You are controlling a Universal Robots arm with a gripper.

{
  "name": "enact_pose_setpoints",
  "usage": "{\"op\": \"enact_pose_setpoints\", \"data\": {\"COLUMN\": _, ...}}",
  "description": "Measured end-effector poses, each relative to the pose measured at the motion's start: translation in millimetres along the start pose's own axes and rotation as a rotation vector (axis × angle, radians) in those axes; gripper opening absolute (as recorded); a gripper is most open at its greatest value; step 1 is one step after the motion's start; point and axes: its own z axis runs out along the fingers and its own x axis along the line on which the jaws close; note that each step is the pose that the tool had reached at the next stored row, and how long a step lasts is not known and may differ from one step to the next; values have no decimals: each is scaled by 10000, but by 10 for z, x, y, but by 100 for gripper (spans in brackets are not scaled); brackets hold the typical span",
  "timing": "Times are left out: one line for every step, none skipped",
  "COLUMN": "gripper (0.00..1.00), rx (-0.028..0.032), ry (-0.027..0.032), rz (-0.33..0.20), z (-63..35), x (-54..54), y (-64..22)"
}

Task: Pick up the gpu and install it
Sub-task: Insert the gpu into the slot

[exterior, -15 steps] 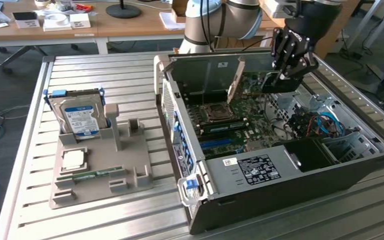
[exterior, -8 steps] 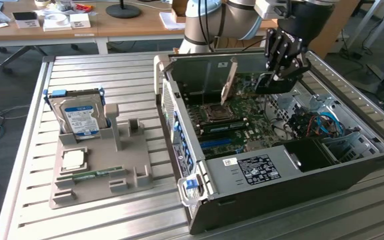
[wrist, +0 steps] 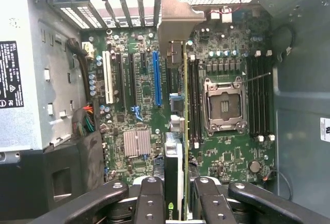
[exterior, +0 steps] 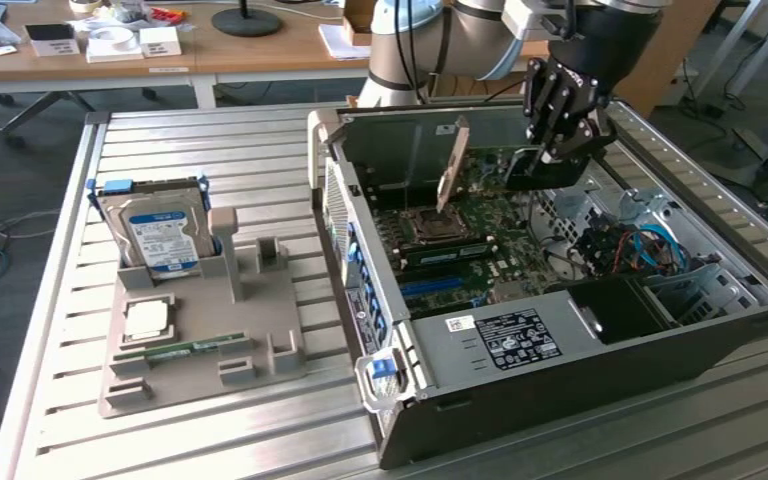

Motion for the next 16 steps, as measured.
{"op": "enact_pose_setpoints", "data": {"gripper": 27, "rx": 0, "ry": 1, "rz": 0, "z": 0, "x": 0, "y": 0}}
{"op": "enact_pose_setpoints", "data": {"gripper": 27, "rx": 0, "ry": 0, "rz": 0, "z": 0, "x": 0, "y": 0}}
{"op": "enact_pose_setpoints", "data": {"gripper": 27, "rx": 0, "ry": 0, "rz": 0, "z": 0, "x": 0, "y": 0}}
{"op": "enact_pose_setpoints", "data": {"gripper": 27, "rx": 1, "ry": -1, "rz": 0, "z": 1, "x": 0, "y": 0}}
{"op": "enact_pose_setpoints", "data": {"gripper": 27, "rx": 0, "ry": -1, "rz": -1, "z": 1, "x": 0, "y": 0}}
{"op": "enact_pose_setpoints", "data": {"gripper": 27, "rx": 1, "ry": -2, "rz": 0, "z": 3, "x": 0, "y": 0}}
{"op": "enact_pose_setpoints", "data": {"gripper": 27, "rx": 1, "ry": -5, "rz": 0, "z": 8, "x": 0, "y": 0}}
{"op": "enact_pose_setpoints", "data": {"gripper": 27, "rx": 1, "ry": -4, "rz": -1, "z": 15, "x": 1, "y": 2}}
{"op": "enact_pose_setpoints", "data": {"gripper": 27, "rx": 1, "ry": -2, "rz": -1, "z": 24, "x": 2, "y": 4}}
{"op": "enact_pose_setpoints", "data": {"gripper": 27, "rx": 1, "ry": -2, "rz": -1, "z": 36, "x": 3, "y": 8}}
{"op": "enact_pose_setpoints", "data": {"gripper": 27, "rx": 1, "ry": -2, "rz": -5, "z": 48, "x": 4, "y": 12}}
{"op": "enact_pose_setpoints", "data": {"gripper": 27, "rx": 4, "ry": -4, "rz": -11, "z": 60, "x": 5, "y": 19}}
{"op": "enact_pose_setpoints", "data": {"gripper": 27, "rx": 12, "ry": -3, "rz": -18, "z": 72, "x": 7, "y": 28}}
{"op": "enact_pose_setpoints", "data": {"gripper": 27, "rx": 24, "ry": -3, "rz": -25, "z": 82, "x": 8, "y": 37}}
{"op": "enact_pose_setpoints", "data": {"gripper": 27, "rx": 38, "ry": -4, "rz": -34, "z": 90, "x": 9, "y": 46}}
{"op": "enact_pose_setpoints", "data": {"gripper": 27, "rx": 49, "ry": -3, "rz": -44, "z": 93, "x": 10, "y": 53}}
